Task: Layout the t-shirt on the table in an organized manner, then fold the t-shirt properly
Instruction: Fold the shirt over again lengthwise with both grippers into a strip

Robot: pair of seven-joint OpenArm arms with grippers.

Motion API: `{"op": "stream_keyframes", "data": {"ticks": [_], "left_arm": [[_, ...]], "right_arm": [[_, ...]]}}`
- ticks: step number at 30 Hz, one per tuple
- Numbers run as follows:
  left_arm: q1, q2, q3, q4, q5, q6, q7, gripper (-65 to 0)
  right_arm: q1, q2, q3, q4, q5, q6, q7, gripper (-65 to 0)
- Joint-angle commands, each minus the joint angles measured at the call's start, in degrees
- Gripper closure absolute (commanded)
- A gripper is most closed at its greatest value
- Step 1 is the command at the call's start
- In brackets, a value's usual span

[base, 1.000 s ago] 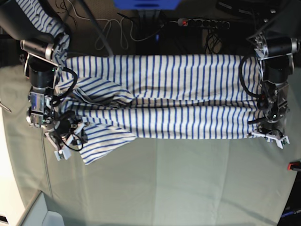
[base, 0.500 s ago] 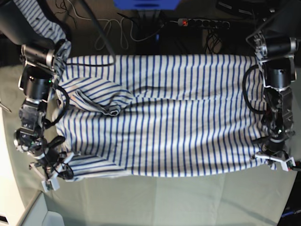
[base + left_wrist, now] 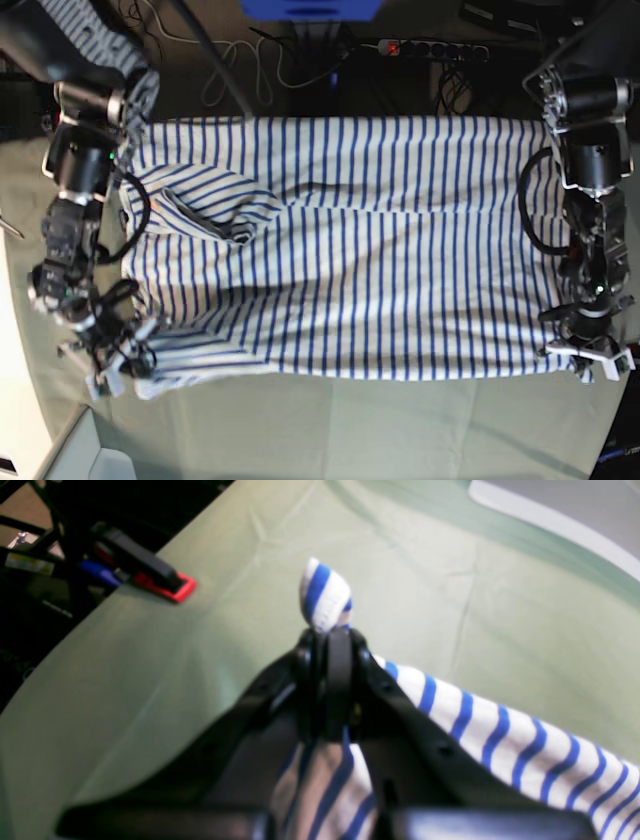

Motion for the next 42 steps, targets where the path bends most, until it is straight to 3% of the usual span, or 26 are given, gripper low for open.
{"op": "stream_keyframes", "data": {"ticks": [1, 7, 11, 15, 19, 24, 30, 34, 42], "left_arm": [[-0.7, -0.9, -0.3, 0.9, 0.0, -0.1, -1.6, 0.0], [3.8, -1.4, -0.6, 1.9, -0.2, -0.1, -1.6, 0.0], [11.0, -1.4, -0.8, 9.1, -0.2, -0.1, -1.6, 0.0], [16.6, -0.8, -5.2, 16.6, -0.3, -0.1, -1.6, 0.0], [22.0, -0.8, -8.1, 20.4, -0.3, -0.1, -1.6, 0.0], [27.0, -0.7, -9.8, 20.8, -0.3, -0.1, -1.6, 0.0], [31.7, 2.6, -11.9, 20.9, -0.3, -0.1, -1.9, 0.0], [32.8, 4.5, -14.4, 20.9, -0.3, -0.2, -1.9, 0.0], [34.1, 4.5, -14.7, 21.0, -0.3, -0.2, -1.9, 0.0]], "right_arm": [[-0.3, 0.6, 0.1, 2.9, 0.7, -0.1, 1.6, 0.0], [-10.2, -2.0, 0.1, 12.7, 0.8, -0.1, 2.0, 0.0], [-17.4, -2.9, 0.1, 19.7, 2.4, -0.1, 2.1, 0.0], [-22.8, -1.2, 0.0, 24.2, 8.5, -0.1, 1.6, 0.0], [-27.8, -0.9, 0.0, 27.4, 8.8, -0.1, 2.0, 0.0], [-33.2, -1.2, 0.1, 29.5, 8.9, -0.1, 2.1, 0.0], [-38.5, -0.8, 0.1, 29.7, 15.7, -0.1, 2.1, 0.0], [-40.9, 0.1, 0.1, 29.9, 16.5, -0.1, 2.2, 0.0], [-45.4, -0.5, 0.1, 30.7, 16.5, -0.1, 7.3, 0.0]]}}
